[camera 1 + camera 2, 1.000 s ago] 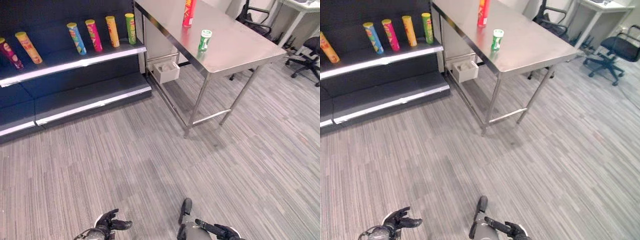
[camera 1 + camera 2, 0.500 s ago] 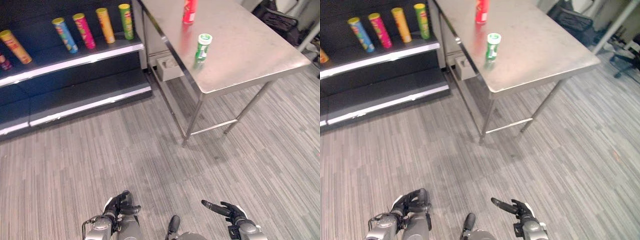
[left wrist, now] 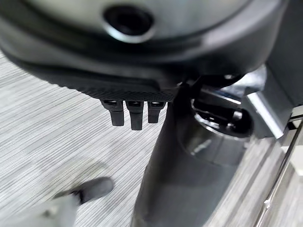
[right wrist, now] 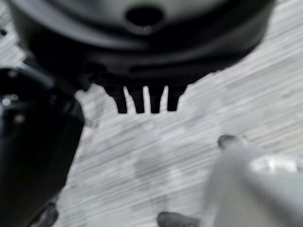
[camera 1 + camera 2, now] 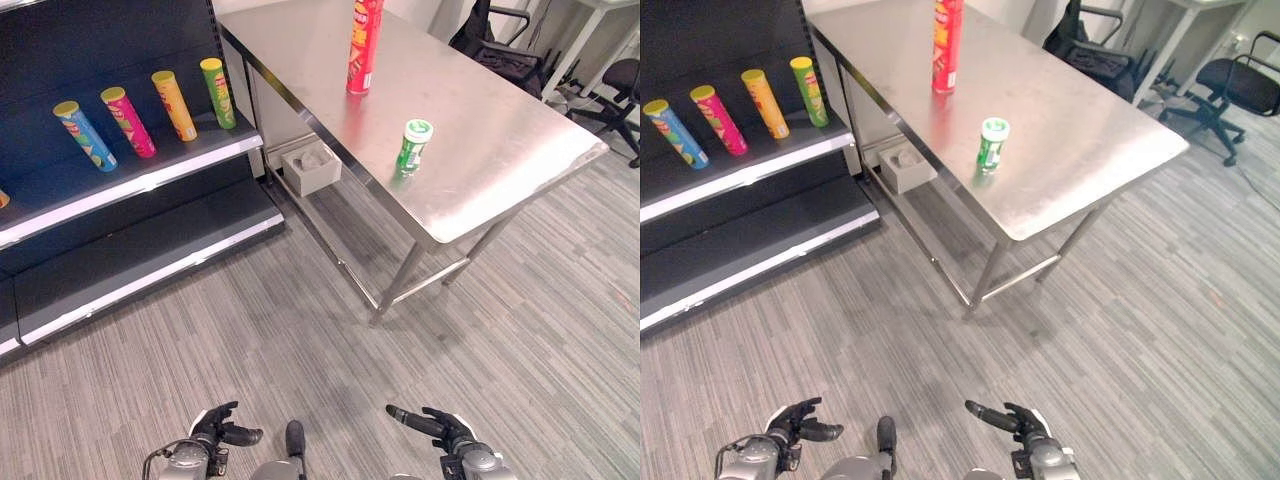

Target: Put the goods on the table back onto the shelves and tidy them up.

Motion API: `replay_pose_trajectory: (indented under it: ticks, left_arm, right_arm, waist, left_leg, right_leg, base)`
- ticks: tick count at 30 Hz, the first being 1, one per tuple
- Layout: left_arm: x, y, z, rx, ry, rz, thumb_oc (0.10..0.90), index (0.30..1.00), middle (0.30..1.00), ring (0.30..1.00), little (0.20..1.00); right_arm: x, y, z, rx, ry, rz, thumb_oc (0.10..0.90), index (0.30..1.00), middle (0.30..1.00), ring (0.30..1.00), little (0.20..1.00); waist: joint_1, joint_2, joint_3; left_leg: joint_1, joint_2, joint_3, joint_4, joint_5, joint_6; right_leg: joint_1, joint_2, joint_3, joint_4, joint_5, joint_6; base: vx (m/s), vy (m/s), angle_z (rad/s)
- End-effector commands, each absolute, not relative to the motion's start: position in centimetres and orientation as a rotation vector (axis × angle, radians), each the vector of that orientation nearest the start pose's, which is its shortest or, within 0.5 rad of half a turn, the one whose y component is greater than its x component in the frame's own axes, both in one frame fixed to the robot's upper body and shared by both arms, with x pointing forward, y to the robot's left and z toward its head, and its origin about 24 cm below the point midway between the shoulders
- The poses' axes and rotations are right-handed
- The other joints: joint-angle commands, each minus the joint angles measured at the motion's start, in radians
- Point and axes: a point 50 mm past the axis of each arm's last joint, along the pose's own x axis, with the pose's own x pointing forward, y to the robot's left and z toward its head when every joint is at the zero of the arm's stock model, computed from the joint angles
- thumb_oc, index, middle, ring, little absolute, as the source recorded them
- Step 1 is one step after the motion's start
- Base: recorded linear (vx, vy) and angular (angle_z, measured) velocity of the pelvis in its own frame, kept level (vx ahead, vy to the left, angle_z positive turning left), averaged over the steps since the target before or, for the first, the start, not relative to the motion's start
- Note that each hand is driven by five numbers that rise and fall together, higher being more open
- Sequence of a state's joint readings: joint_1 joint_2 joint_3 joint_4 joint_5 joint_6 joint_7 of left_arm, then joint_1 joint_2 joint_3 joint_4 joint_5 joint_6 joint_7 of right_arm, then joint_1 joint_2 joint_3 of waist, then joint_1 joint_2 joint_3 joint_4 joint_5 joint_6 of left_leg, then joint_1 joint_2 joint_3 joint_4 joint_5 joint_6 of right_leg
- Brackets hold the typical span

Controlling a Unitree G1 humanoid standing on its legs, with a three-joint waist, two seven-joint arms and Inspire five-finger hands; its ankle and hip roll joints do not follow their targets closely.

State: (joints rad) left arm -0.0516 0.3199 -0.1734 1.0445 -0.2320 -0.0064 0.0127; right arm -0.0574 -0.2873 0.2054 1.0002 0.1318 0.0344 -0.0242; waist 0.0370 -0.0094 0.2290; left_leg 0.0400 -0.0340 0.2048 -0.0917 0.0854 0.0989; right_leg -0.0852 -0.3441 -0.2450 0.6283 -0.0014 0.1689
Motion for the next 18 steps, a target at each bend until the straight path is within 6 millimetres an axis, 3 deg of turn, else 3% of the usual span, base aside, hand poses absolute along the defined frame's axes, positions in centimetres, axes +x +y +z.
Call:
replay_pose_trajectory:
  ticks: [1, 5, 7, 10, 13, 16, 17, 18]
  left_arm:
    - [14.9, 26.2, -12.8, 0.222, 0.96, 0.148, 0.8, 0.9, 0.9, 0.9, 0.9]
    - [15.2, 25.8, -12.9, 0.235, 0.957, 0.131, 0.8, 0.9, 0.9, 0.9, 0.9]
    - [15.5, 25.6, -12.8, 0.218, 0.94, 0.138, 0.8, 0.9, 0.9, 0.9, 0.9]
    - [15.8, 25.3, -12.7, 0.218, 0.926, 0.126, 0.8, 0.9, 0.9, 0.9, 0.9]
    - [16.3, 25.0, -12.5, 0.234, 0.907, 0.102, 0.8, 0.9, 0.9, 0.9, 0.9]
    - [16.3, 24.0, -12.7, 0.205, 0.903, 0.095, 0.8, 0.9, 0.9, 0.9, 0.9]
    - [16.6, 23.6, -12.6, 0.19, 0.888, 0.089, 0.8, 0.9, 0.9, 0.9, 0.9]
    - [17.4, 23.2, -12.1, 0.176, 0.853, 0.079, 0.8, 0.9, 0.9, 0.9, 0.9]
  right_arm:
    - [16.3, -24.7, -12.5, -0.317, 0.944, -0.062, 0.8, 0.9, 0.9, 0.9, 0.9]
    - [15.4, -25.2, -12.9, -0.309, 0.983, -0.093, 0.8, 0.9, 0.9, 0.9, 0.9]
    - [15.1, -25.3, -13.1, -0.294, 0.999, -0.108, 0.8, 0.9, 0.9, 0.9, 0.9]
    - [14.8, -25.2, -13.3, -0.294, 1.008, -0.105, 0.8, 0.9, 0.9, 0.9, 0.9]
    - [14.8, -25.6, -13.1, -0.299, 1.005, -0.113, 0.8, 0.9, 0.9, 0.9, 0.9]
    - [12.6, -26.4, -13.9, -0.319, 1.09, -0.137, 0.8, 0.9, 0.9, 0.9, 0.9]
    - [11.4, -26.8, -14.3, -0.313, 1.129, -0.166, 0.8, 0.9, 0.9, 0.9, 0.9]
    - [10.7, -27.3, -14.4, -0.324, 1.155, -0.189, 0.8, 0.9, 0.9, 0.9, 0.9]
  waist:
    - [0.01, -0.017, 0.013]
    - [-0.02, -0.029, 0.027]
    - [-0.039, -0.05, 0.036]
    - [-0.045, -0.059, 0.037]
    - [-0.056, -0.07, 0.023]
    - [-0.067, -0.064, -0.024]
    - [-0.074, -0.062, -0.033]
    - [-0.07, -0.071, -0.019]
  left_leg:
    - [-0.014, 0.05, -0.04, 0.056, -0.094, -0.09]
    - [0.03, 0.027, -0.062, 0.054, -0.133, -0.099]
    - [0.05, 0.008, -0.089, 0.075, -0.162, -0.098]
    - [0.064, 0.003, -0.114, 0.09, -0.184, -0.098]
    - [0.105, 0.005, -0.155, 0.095, -0.218, -0.112]
    - [0.156, 0.06, -0.202, 0.114, -0.259, -0.149]
    - [0.125, 0.093, -0.2, 0.189, -0.253, -0.183]
    - [0.034, 0.104, -0.201, 0.363, -0.196, -0.217]
  right_leg:
    - [-0.007, -0.002, -0.049, -0.226, 0.117, 0.008]
    - [-0.026, 0.046, -0.053, -0.503, 0.136, 0.024]
    - [-0.06, 0.081, 0.032, -0.623, 0.189, 0.05]
    - [-0.064, 0.096, 0.075, -0.672, 0.215, 0.06]
    - [-0.085, 0.097, 0.075, -0.677, 0.236, 0.064]
    - [-0.045, 0.132, 0.053, -0.644, 0.192, 0.037]
    - [-0.012, 0.154, 0.026, -0.656, 0.159, 0.016]
    - [0.023, 0.159, 0.001, -0.673, 0.139, -0.006]
  base:
    - [0.18, 0.136, -0.15]
    - [0.19, 0.012, 0.05]
    - [0.24, -0.047, 0.22]
    - [0.2, -0.06, 0.5]
    - [0.41, -0.194, 0.49]
    - [0.5, -0.329, 0.62]
    - [0.35, -0.437, 0.47]
    - [0.17, -0.364, 0.9]
